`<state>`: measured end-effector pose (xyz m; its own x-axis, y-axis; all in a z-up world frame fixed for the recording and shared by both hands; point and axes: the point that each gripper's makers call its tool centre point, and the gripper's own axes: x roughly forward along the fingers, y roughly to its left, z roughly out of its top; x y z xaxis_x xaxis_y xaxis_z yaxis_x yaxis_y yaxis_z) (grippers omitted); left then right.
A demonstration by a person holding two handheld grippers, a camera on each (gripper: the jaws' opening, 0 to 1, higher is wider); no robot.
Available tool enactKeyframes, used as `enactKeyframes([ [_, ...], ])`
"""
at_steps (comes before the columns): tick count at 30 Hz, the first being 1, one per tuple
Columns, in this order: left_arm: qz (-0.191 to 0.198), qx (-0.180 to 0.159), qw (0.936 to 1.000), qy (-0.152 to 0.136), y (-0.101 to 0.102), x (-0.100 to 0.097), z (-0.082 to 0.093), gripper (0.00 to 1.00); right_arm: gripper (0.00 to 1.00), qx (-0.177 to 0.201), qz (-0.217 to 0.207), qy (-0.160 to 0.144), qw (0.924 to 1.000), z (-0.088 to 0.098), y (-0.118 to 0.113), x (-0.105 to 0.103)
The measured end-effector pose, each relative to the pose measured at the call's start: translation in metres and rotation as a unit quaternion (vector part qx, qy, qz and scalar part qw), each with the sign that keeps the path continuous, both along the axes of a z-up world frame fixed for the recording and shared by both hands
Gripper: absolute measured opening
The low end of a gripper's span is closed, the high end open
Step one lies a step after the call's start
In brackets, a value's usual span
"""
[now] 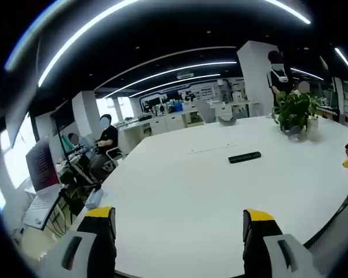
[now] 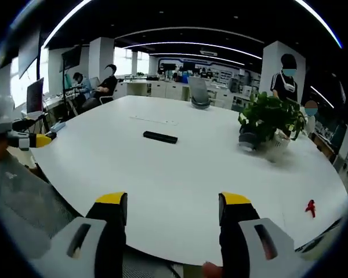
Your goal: Press the specified remote control buttons in sequence, fully releasing each button before pressing the next.
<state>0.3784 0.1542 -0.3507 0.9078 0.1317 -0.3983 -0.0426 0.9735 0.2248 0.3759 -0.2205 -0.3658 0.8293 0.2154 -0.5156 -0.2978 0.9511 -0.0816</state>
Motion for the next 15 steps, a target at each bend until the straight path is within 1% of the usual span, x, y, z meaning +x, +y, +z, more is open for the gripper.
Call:
enactKeyframes([
  [6,-0.001,0.0,1.0,0.003,-0.0002,-0.0004,-0.0012,0.94,0.65,0.0,0.001,0.001,1.0,-0.0005,0.0004,-0.0003],
  [11,-0.001,0.0,0.9999,0.012,-0.0004,-0.0012,-0.0037,0.93,0.65,-0.001,0.002,0.001,1.0,-0.0007,0.0005,-0.0004],
  [15,0.0,-0.001,1.0,0.01,0.0001,-0.0012,-0.0031,0.92,0.65,0.0,0.003,0.001,1.0,-0.0008,0.0006,-0.0006],
])
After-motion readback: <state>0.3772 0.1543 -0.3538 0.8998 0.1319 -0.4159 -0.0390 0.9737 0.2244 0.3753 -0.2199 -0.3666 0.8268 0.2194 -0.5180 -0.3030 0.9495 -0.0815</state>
